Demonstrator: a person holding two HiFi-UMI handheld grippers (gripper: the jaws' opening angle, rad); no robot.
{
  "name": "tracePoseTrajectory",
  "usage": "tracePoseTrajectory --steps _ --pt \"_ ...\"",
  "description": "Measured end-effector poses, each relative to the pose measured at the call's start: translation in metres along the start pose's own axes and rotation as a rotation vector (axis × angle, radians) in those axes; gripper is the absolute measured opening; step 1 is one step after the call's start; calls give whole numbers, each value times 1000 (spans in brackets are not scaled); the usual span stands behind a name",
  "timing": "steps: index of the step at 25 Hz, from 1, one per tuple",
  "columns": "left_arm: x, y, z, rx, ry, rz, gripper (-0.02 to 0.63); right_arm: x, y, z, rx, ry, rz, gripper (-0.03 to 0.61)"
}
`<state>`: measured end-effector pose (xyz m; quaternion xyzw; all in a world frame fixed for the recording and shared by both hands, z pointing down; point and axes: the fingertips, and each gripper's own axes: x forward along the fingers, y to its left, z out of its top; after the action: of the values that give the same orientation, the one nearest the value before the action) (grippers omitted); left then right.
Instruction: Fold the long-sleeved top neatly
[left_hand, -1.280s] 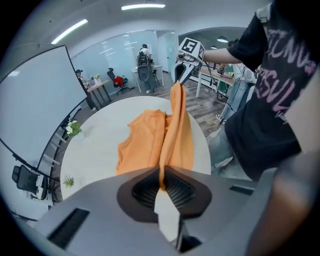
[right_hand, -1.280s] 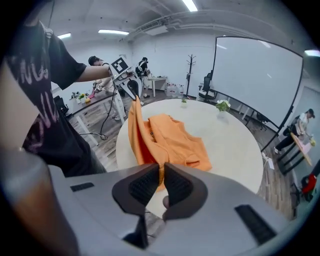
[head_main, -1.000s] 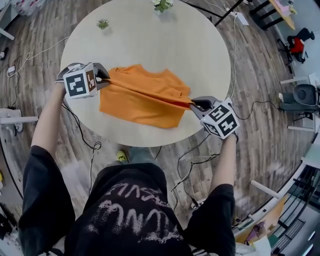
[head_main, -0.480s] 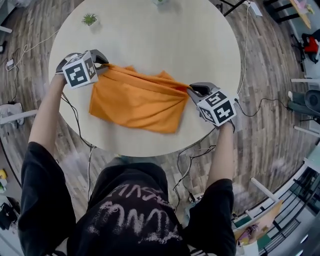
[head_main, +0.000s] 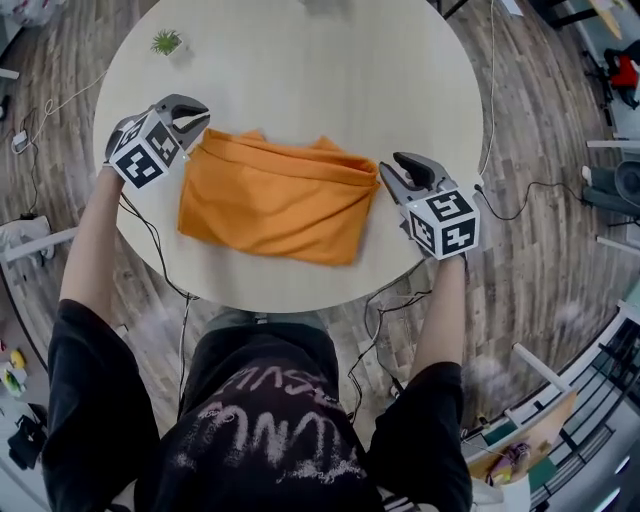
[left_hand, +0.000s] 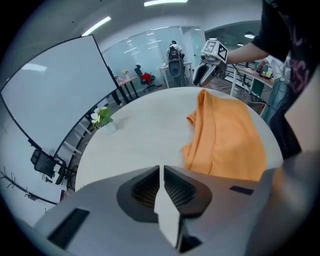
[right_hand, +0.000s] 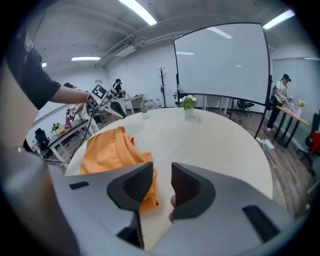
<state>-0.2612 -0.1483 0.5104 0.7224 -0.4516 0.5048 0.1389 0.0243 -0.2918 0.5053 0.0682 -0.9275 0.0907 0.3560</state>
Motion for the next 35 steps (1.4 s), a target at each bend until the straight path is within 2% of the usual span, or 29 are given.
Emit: tracePoseTrajectory --steps 3,8,11,14,19,21,25,27,32,35 --pt "-13 -2 18 20 -61 15 11 -21 -3 6 58 -66 -62 109" --pt "-31 -15 53 92 -183 -38 11 -54 17 -3 92 -111 -187 5" --pt "-41 -20 73 90 -285 -47 11 -66 49 -16 120 -110 -196 5" --pt "-46 -26 94 88 -371 -66 11 -83 76 -28 196 -132 -272 5" --pt "-59 -64 128 177 -493 -181 9 -95 125 -49 333 -167 -390 5" --pt "-62 -86 141 264 -494 -245 11 -95 140 -61 383 -164 -425 5" --pt "-50 -118 157 567 -385 -308 11 -90 157 -83 494 -174 -458 6" --pt "-39 -131 165 688 -347 -341 11 -86 160 -95 559 -174 -464 13" --pt "-4 -162 198 830 -324 -429 11 -83 146 -120 690 -158 -503 41" --pt "22 -177 214 893 -293 -451 31 -74 137 -125 722 -140 -470 117"
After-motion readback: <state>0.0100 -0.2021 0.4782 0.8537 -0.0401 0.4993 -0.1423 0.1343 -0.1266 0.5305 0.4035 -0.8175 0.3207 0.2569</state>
